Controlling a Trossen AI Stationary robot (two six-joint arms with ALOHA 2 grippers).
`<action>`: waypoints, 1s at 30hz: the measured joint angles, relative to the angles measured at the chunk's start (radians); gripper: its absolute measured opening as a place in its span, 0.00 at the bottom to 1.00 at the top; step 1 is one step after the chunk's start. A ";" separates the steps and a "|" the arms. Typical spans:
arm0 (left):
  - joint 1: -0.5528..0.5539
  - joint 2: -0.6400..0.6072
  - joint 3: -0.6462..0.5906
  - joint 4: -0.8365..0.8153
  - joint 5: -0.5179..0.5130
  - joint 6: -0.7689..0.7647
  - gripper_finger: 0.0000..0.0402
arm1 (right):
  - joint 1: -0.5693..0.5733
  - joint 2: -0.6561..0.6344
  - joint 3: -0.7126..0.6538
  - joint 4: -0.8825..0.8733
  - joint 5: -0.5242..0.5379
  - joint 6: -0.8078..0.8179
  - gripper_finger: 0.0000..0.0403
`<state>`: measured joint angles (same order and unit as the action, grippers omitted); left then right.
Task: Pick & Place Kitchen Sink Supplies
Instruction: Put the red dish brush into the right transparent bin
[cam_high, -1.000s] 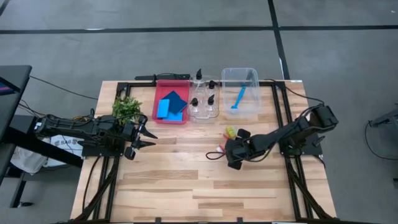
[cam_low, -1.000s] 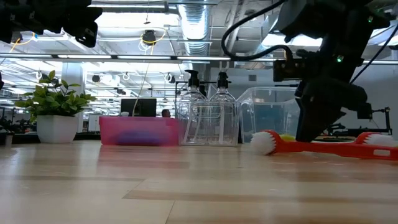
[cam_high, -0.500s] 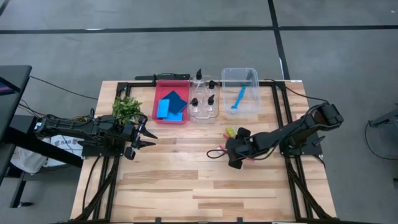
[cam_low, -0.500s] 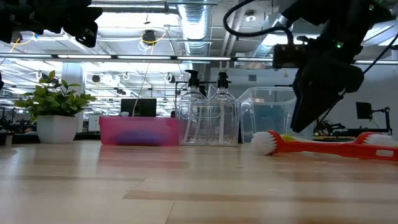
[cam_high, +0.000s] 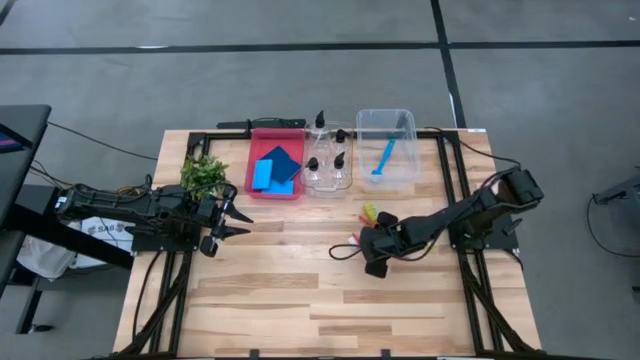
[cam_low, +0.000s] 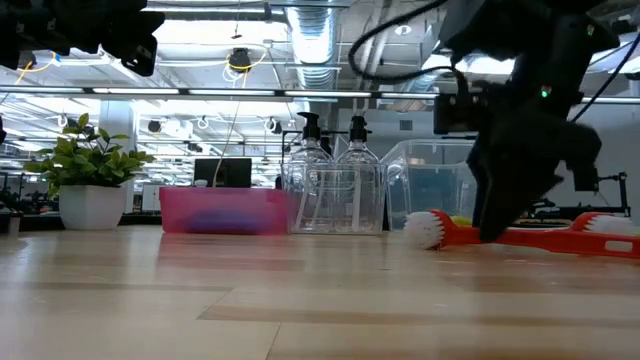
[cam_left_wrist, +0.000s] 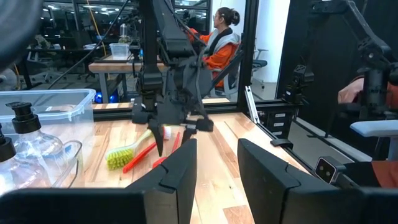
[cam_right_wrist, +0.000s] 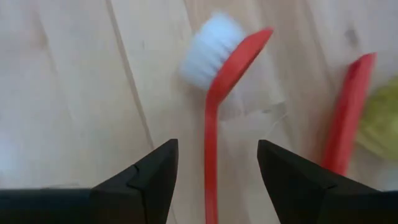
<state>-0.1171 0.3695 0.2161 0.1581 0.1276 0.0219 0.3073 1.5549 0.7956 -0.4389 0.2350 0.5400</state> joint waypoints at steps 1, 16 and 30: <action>0.000 0.000 0.000 0.000 0.000 0.000 0.29 | 0.000 0.015 0.000 0.005 -0.003 0.000 0.53; 0.000 0.015 0.000 0.001 0.000 0.000 0.29 | 0.000 0.181 0.007 0.099 -0.021 -0.001 0.40; 0.001 0.034 0.000 0.008 -0.008 0.000 0.29 | 0.001 0.096 -0.001 0.167 -0.031 -0.079 0.03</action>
<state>-0.1162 0.4034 0.2161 0.1658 0.1200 0.0219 0.3084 1.6512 0.7948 -0.2718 0.2039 0.4610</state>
